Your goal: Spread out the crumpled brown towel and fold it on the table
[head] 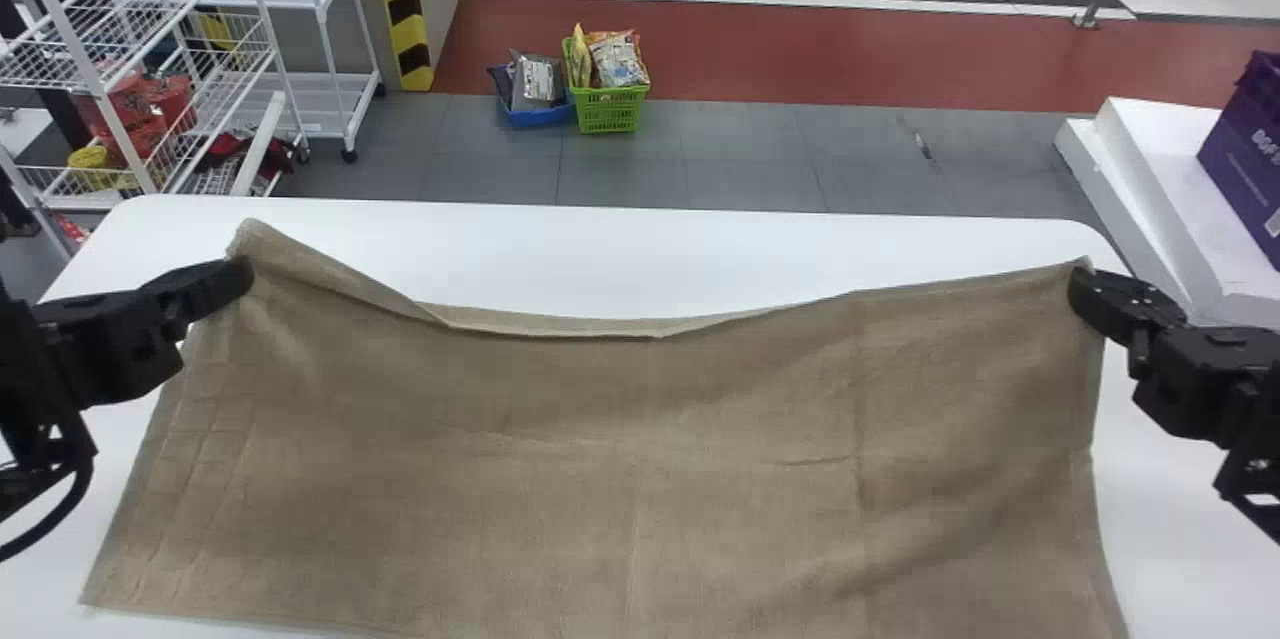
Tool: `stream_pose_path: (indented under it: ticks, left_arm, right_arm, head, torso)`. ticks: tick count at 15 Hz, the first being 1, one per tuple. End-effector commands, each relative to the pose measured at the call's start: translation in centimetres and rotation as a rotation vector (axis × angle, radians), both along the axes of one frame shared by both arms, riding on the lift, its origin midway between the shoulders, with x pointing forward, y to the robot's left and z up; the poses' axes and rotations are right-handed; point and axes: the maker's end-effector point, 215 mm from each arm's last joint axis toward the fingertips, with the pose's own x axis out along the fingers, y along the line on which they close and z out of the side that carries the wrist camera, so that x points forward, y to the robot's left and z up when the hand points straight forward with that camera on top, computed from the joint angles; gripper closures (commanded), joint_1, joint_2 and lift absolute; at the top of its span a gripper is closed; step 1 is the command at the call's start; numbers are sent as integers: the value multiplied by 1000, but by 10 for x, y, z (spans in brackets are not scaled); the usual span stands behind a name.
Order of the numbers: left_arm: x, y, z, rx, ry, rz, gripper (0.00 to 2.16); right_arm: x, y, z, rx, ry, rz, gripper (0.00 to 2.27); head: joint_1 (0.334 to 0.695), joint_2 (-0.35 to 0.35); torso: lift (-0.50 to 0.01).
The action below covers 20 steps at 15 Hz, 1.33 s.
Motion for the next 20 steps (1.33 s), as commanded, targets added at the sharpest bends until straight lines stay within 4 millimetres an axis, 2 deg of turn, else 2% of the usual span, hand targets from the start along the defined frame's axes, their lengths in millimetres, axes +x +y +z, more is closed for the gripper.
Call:
stream_pose_path:
  ticks: [1,4,7,8,9,10,11,12,15,16,18,20]
  left_arm:
    - [10,-2,1,19,-38,1,1298]
    - [22,3,-2,39,-106,9,1298]
    - [26,15,-18,76,-102,31,1298]
    - [27,19,-24,84,-96,42,1295]
    - [28,26,-29,101,-93,63,1234]
    - [29,31,-34,119,-83,77,822]
    - [32,35,-40,136,-70,81,255]
    - [36,40,-44,166,-59,98,-2]
    - [43,50,-45,201,-70,112,-2]
    - [46,57,-44,216,-80,129,-2]
    - [42,70,-38,212,-99,152,-2]
    - [18,75,-43,198,-88,143,16]
  right_arm:
    - [0,-3,-13,-27,5,1,1477]
    - [2,-12,-30,-75,13,-11,1477]
    - [4,-10,-41,-83,15,-9,1470]
    - [6,-8,-43,-93,17,-10,1352]
    - [9,-8,-40,-117,4,-22,734]
    - [10,-6,-40,-128,4,-27,33]
    - [10,-8,-40,-140,5,-38,-2]
    - [10,-10,-38,-149,3,-48,-2]
    - [1,-35,-27,-175,-13,-114,33]
    - [-6,-36,-23,-173,-20,-113,43]
    - [-25,-25,-19,-150,-21,-81,87]
    - [-47,-5,-11,-121,-28,-18,512]
  head:
    - [695,-78]
    - [695,-86]
    - [695,-87]
    - [695,-84]
    - [695,-76]
    - [695,-72]
    - [695,-66]
    - [695,-61]
    - [695,-52]
    - [695,-55]
    - [695,-58]
    - [695,-37]
  torso:
    - [-127]
    - [-127]
    - [-127]
    - [-127]
    - [-127]
    - [-127]
    - [-127]
    - [-127]
    - [-127]
    - [-127]
    - [-127]
    - [-127]
